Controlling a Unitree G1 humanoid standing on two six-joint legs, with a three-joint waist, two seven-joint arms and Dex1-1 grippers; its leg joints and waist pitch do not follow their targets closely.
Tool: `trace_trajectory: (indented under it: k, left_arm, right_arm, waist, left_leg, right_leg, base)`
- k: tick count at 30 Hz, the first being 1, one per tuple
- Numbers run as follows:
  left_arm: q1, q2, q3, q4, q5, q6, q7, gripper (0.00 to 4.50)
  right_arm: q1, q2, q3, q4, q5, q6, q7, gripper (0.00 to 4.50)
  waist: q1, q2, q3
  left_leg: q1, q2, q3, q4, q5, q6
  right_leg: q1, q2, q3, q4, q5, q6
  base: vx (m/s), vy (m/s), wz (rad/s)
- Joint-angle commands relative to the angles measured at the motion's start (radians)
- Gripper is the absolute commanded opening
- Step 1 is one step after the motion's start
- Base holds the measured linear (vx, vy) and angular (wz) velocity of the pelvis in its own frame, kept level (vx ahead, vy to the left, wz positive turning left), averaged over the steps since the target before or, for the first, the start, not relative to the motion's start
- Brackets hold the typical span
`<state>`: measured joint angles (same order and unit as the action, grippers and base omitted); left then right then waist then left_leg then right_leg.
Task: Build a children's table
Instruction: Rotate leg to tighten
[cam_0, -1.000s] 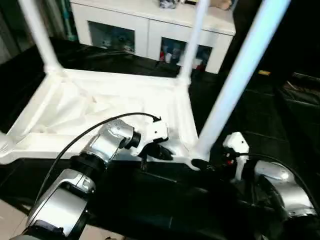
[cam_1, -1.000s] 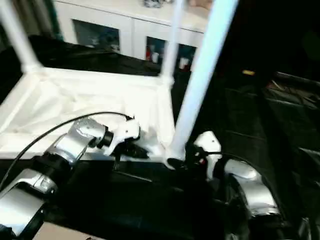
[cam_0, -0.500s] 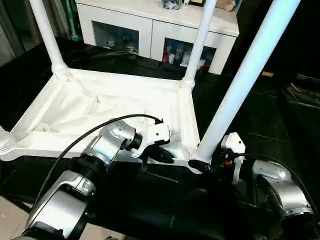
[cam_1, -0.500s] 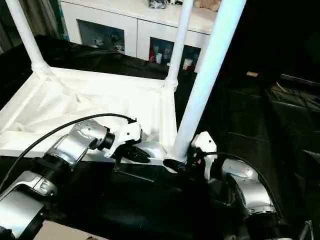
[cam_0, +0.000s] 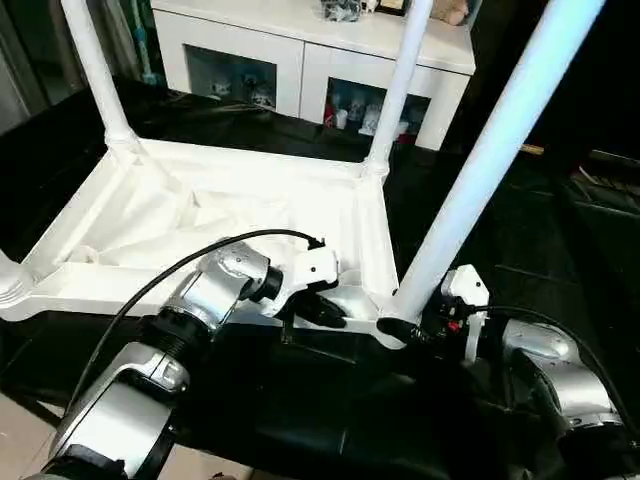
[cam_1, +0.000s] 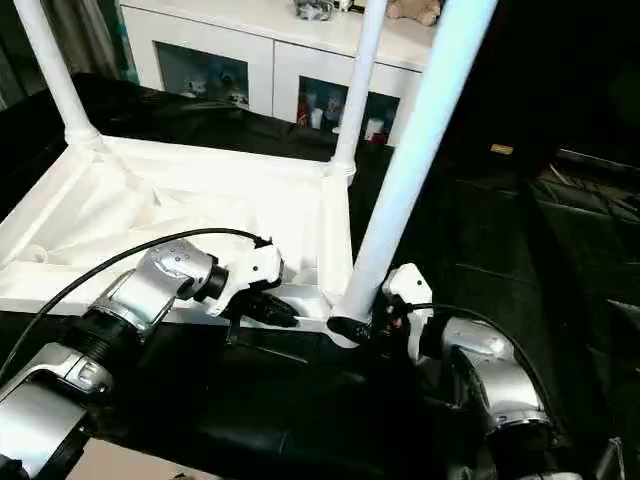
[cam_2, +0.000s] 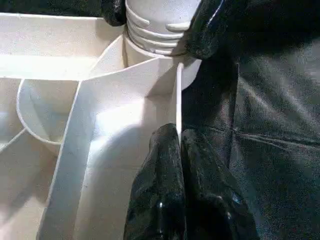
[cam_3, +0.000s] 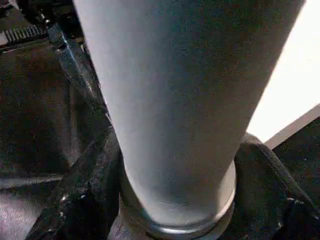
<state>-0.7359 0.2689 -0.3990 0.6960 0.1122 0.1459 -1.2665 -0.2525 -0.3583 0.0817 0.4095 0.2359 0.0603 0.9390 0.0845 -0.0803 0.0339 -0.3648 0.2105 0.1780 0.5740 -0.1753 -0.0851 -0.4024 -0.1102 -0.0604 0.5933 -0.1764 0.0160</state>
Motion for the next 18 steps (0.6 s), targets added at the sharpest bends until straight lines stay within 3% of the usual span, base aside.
trace_trajectory:
  k: [1, 3, 5, 6, 7, 8, 9, 11, 13, 18]
  left_arm:
    - [0.016, -0.035, -0.020, 0.075, 0.026, 0.031, 0.066, 0.00]
    - [0.004, -0.064, -0.008, 0.116, 0.031, 0.031, 0.125, 0.00]
    - [-0.023, -0.120, 0.019, 0.185, 0.033, 0.047, 0.249, 0.00]
    - [-0.028, -0.133, 0.022, 0.199, 0.036, 0.048, 0.276, 0.00]
    - [-0.037, -0.152, 0.031, 0.218, 0.038, 0.052, 0.320, 0.00]
    - [-0.043, -0.164, 0.036, 0.230, 0.038, 0.055, 0.350, 0.00]
    - [-0.053, -0.182, 0.042, 0.247, 0.041, 0.057, 0.394, 0.00]
    - [-0.068, -0.211, 0.049, 0.274, 0.048, 0.057, 0.455, 0.00]
    - [-0.080, -0.234, 0.054, 0.297, 0.056, 0.050, 0.493, 0.00]
    - [-0.094, -0.256, 0.041, 0.324, 0.072, 0.039, 0.501, 0.00]
  right_arm:
    - [-0.029, 0.025, -0.065, 0.071, -0.043, -0.027, -0.181, 2.69]
    - [-0.029, 0.066, -0.096, 0.092, -0.046, -0.021, -0.287, 2.68]
    - [-0.029, 0.139, -0.134, 0.109, -0.063, -0.012, -0.472, 2.67]
    - [-0.029, 0.158, -0.143, 0.111, -0.070, -0.010, -0.522, 2.67]
    - [-0.032, 0.188, -0.156, 0.117, -0.077, -0.007, -0.596, 2.67]
    - [-0.035, 0.207, -0.164, 0.121, -0.081, -0.004, -0.643, 2.67]
    - [-0.041, 0.237, -0.169, 0.128, -0.095, -0.011, -0.711, 2.67]
    - [-0.050, 0.289, -0.166, 0.134, -0.117, -0.038, -0.799, 2.67]
    - [-0.053, 0.336, -0.155, 0.131, -0.135, -0.064, -0.856, 2.67]
    - [-0.055, 0.389, -0.105, 0.108, -0.163, -0.085, -0.874, 2.67]
  waist:
    - [-0.002, 0.002, -0.048]
    - [-0.009, 0.004, -0.044]
    - [-0.014, 0.010, -0.043]
    - [-0.016, 0.009, -0.044]
    - [-0.021, 0.017, -0.032]
    - [-0.026, 0.012, -0.033]
    - [-0.028, 0.020, -0.027]
    - [-0.035, 0.015, -0.026]
    - [-0.039, 0.022, -0.014]
    - [-0.039, 0.023, -0.012]
  left_leg:
    - [0.003, 0.016, 0.005, -0.069, -0.226, 0.041]
    - [0.011, 0.015, 0.003, -0.073, -0.320, 0.003]
    - [0.009, 0.013, -0.005, -0.078, -0.359, -0.022]
    - [0.012, 0.012, -0.005, -0.078, -0.371, -0.024]
    - [0.011, 0.010, -0.007, -0.082, -0.397, -0.028]
    - [0.010, 0.009, -0.007, -0.082, -0.407, -0.027]
    - [0.009, 0.007, -0.010, -0.084, -0.416, -0.026]
    - [0.012, 0.004, -0.010, -0.083, -0.446, -0.020]
    - [0.014, 0.002, -0.011, -0.087, -0.470, -0.014]
    - [0.004, 0.005, -0.009, -0.094, -0.412, 0.011]
  right_leg:
    - [0.046, -0.028, 0.027, -0.058, -0.168, -0.235]
    - [0.036, -0.029, 0.029, -0.076, -0.331, -0.184]
    - [0.036, -0.027, 0.029, -0.080, -0.371, -0.158]
    - [0.032, -0.025, 0.029, -0.083, -0.380, -0.151]
    - [0.025, -0.023, 0.031, -0.087, -0.395, -0.143]
    - [0.026, -0.022, 0.031, -0.089, -0.403, -0.138]
    - [0.023, -0.021, 0.031, -0.089, -0.413, -0.131]
    - [0.018, -0.018, 0.032, -0.096, -0.449, -0.115]
    - [0.008, -0.016, 0.034, -0.104, -0.473, -0.097]
    - [0.017, -0.012, 0.036, -0.098, -0.368, -0.102]
  base:
    - [-0.058, -0.005, -0.03]
    - [-0.029, -0.002, -0.01]
    - [0.000, 0.000, 0.00]
    - [0.000, 0.000, 0.00]
    - [0.000, 0.000, 0.00]
    - [0.000, 0.000, 0.00]
    - [0.000, 0.000, 0.00]
    - [0.000, 0.000, 0.00]
    - [0.000, 0.000, 0.00]
    - [0.000, 0.000, 0.00]
